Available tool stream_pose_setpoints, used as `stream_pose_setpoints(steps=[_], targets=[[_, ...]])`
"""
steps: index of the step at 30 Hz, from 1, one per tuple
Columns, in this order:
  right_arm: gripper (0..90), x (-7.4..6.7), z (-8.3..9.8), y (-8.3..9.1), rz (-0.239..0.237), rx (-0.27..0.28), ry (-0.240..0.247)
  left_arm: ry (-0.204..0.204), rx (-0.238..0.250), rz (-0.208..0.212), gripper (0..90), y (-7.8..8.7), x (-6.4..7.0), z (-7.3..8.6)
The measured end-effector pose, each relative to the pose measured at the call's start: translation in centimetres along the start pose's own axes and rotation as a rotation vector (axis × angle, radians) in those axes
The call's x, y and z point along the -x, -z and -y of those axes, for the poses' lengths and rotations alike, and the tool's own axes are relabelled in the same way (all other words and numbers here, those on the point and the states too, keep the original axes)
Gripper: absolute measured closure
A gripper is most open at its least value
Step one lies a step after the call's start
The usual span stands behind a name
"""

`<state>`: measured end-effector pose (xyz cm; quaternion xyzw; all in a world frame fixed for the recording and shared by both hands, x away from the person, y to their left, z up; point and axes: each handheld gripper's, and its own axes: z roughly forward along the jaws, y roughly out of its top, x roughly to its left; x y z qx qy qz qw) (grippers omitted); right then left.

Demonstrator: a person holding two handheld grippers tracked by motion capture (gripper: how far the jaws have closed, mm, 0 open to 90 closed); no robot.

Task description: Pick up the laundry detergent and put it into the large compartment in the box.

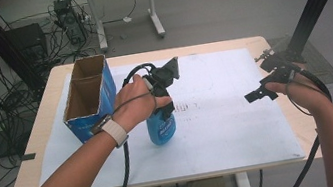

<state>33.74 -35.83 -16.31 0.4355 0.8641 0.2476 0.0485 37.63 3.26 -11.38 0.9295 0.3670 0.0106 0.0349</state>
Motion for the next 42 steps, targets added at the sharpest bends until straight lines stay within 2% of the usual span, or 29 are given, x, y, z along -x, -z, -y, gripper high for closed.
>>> stream_pose_setpoints(steps=[4, 10, 19, 25, 31, 37, 42], targets=[[8.0, -0.1, 0.0, 0.1, 0.001, 0.001, 0.003, 0.040, 0.012, -0.007, 38.1, 1.0, 0.2, 0.4], [8.0, -0.3, 0.0, 0.3, 0.003, 0.005, 0.005, 0.068, 0.019, -0.015, 38.1, 2.5, 0.4, 0.8], [8.0, -0.6, -0.1, 0.6, 0.004, 0.010, 0.012, 0.109, -0.001, -0.030, 38.1, 4.6, 0.6, 0.6], [8.0, -0.7, -0.3, 0.6, 0.005, 0.011, 0.015, 0.165, 0.011, -0.051, 38.1, 6.4, 0.6, 0.8], [8.1, -0.8, -0.3, 0.7, 0.009, 0.017, 0.022, 0.188, -0.005, -0.073, 38.1, 7.2, 0.6, 0.7], [8.2, -0.9, -0.4, 0.9, 0.011, 0.019, 0.024, 0.210, -0.009, -0.055, 38.2, 8.2, 0.1, 0.9], [8.6, -0.9, -0.2, 1.2, 0.013, 0.021, 0.022, 0.221, -0.015, -0.069, 38.1, 9.3, 0.4, 1.0]])
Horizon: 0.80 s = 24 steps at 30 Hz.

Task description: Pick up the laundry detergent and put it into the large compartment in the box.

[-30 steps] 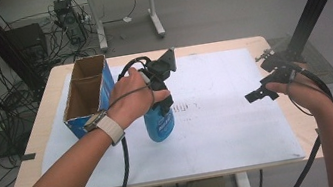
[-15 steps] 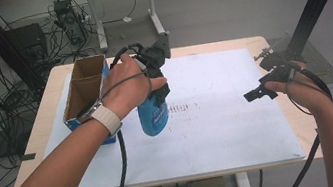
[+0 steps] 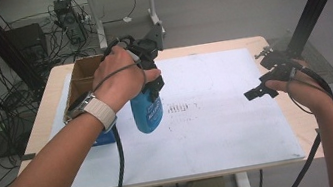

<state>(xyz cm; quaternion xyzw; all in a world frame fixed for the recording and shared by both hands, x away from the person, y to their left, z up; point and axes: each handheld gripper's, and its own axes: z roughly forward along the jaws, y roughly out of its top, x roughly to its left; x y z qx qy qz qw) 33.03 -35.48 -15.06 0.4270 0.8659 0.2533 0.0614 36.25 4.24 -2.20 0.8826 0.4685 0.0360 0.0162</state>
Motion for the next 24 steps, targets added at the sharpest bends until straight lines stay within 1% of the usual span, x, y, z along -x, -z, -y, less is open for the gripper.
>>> stream_pose_setpoints(steps=[5, 10, 14, 15, 18, 20, 24], targets=[[8.8, 0.0, 0.1, 0.0, 0.001, -0.002, 0.003, 0.025, 0.008, 0.020, 38.1, 1.3, -0.8, 0.3], [9.0, 0.0, 0.0, 0.1, 0.000, 0.002, 0.009, 0.054, 0.016, 0.024, 38.1, 2.7, -1.4, 0.7], [9.0, -0.2, -0.1, 0.5, 0.005, 0.003, 0.018, 0.079, 0.015, 0.045, 38.1, 3.8, -2.5, 1.1], [9.0, -0.2, -0.1, 0.6, 0.008, 0.002, 0.020, 0.089, 0.015, 0.046, 38.1, 4.0, -2.7, 1.2], [9.0, -0.2, -0.1, 1.1, 0.017, 0.005, 0.022, 0.098, 0.006, 0.038, 38.1, 4.9, -3.1, 1.3], [9.0, -0.1, -0.1, 1.3, 0.022, 0.003, 0.021, 0.114, 0.008, 0.035, 38.1, 5.6, -3.6, 1.5], [9.0, -0.2, -0.1, 1.5, 0.024, 0.005, 0.024, 0.139, 0.010, 0.029, 38.1, 6.6, -4.2, 1.9]])
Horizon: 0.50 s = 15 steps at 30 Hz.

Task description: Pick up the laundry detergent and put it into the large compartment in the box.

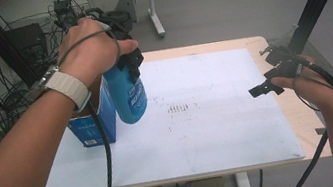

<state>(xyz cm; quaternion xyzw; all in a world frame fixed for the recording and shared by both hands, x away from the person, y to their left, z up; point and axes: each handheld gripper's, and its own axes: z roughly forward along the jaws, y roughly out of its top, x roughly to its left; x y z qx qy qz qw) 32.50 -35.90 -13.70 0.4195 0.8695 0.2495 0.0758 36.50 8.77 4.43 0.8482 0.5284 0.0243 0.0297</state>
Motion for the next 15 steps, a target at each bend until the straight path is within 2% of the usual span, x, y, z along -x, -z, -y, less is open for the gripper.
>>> stream_pose_setpoints(steps=[4, 15], targets=[[9.0, -0.1, -0.2, -0.2, -0.004, -0.001, 0.001, 0.010, -0.001, -0.012, 38.1, 1.0, -0.3, 0.3], [9.0, -0.1, -0.8, -0.7, -0.008, -0.007, 0.006, 0.098, -0.015, 0.008, 38.1, 2.7, -2.9, 0.4]])
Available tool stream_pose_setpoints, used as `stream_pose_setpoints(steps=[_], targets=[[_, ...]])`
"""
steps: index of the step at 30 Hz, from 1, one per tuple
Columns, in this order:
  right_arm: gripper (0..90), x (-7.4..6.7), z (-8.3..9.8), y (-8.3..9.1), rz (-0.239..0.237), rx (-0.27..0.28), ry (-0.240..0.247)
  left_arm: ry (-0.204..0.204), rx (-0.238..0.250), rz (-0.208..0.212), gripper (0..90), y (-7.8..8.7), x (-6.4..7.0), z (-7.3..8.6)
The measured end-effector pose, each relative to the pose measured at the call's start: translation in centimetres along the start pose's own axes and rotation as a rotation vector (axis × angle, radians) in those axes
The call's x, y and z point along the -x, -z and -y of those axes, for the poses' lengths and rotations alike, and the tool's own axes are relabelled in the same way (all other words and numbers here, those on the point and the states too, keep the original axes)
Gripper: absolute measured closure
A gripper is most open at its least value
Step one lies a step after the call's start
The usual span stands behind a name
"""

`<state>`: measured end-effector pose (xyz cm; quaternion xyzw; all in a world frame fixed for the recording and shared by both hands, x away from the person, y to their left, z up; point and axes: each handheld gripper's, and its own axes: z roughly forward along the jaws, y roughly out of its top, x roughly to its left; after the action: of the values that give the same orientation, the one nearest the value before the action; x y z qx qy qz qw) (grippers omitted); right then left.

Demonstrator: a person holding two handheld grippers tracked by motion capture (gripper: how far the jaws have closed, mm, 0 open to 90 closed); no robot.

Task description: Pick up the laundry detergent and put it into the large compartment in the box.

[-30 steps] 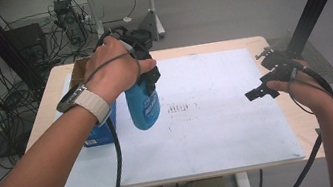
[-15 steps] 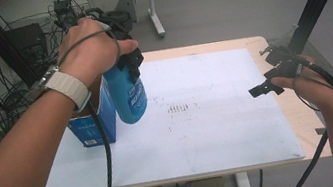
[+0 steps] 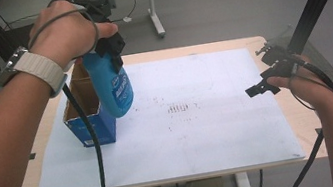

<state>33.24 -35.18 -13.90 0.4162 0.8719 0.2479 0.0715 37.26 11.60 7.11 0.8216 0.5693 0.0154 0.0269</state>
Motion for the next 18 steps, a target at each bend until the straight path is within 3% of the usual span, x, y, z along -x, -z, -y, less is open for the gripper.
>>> stream_pose_setpoints(steps=[18], targets=[[9.0, 0.6, -1.0, -0.7, -0.013, -0.002, 0.004, 0.120, 0.022, 0.000, 38.1, 2.4, -3.5, 0.2]])
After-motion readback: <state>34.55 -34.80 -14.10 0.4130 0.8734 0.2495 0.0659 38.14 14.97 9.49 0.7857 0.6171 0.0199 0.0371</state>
